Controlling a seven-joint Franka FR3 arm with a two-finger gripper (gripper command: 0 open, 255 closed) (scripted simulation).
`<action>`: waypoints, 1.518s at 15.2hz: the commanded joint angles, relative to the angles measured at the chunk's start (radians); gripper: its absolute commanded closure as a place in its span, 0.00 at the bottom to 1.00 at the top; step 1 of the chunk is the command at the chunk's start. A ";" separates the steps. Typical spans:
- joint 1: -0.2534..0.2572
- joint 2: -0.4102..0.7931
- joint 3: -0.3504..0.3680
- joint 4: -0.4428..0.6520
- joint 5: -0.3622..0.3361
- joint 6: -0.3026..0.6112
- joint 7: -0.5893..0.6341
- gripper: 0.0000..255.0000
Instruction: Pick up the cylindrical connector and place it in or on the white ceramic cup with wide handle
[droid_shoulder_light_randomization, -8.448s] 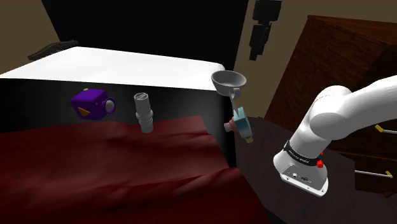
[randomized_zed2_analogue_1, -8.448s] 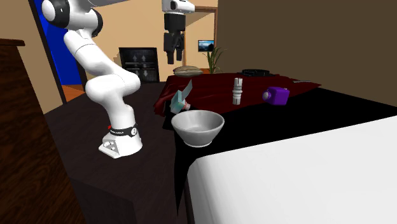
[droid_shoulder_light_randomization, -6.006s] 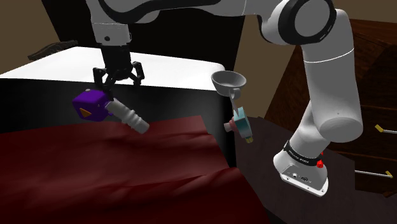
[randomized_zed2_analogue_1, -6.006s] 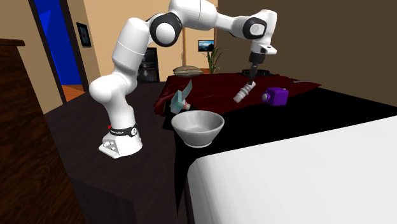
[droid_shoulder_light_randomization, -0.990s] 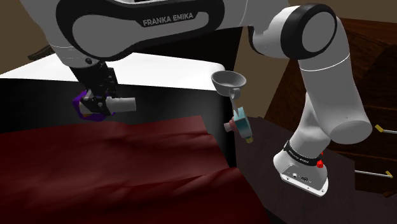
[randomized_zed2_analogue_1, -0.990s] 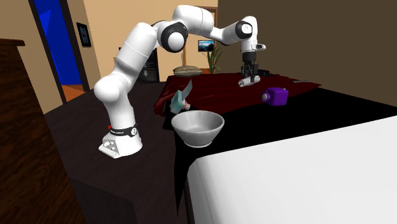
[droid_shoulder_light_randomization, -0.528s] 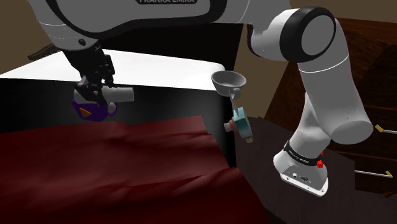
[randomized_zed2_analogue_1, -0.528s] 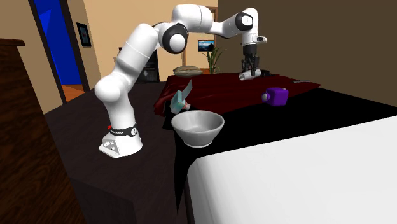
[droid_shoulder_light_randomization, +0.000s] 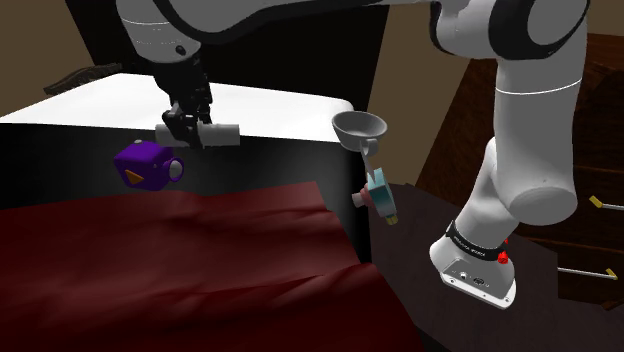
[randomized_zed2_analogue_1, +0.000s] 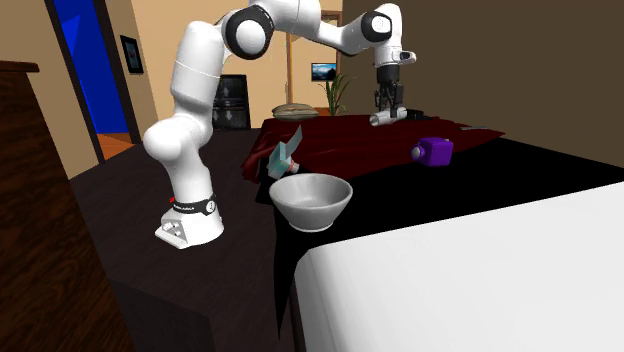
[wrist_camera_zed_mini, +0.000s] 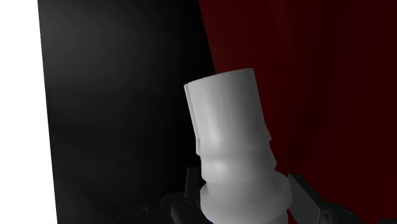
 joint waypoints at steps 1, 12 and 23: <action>-0.052 -0.091 0.004 -0.124 0.034 0.045 -0.026 1.00; -0.229 -0.486 -0.080 -0.598 0.200 0.214 -0.270 1.00; -0.307 -0.762 -0.254 -0.889 0.257 0.280 -0.544 1.00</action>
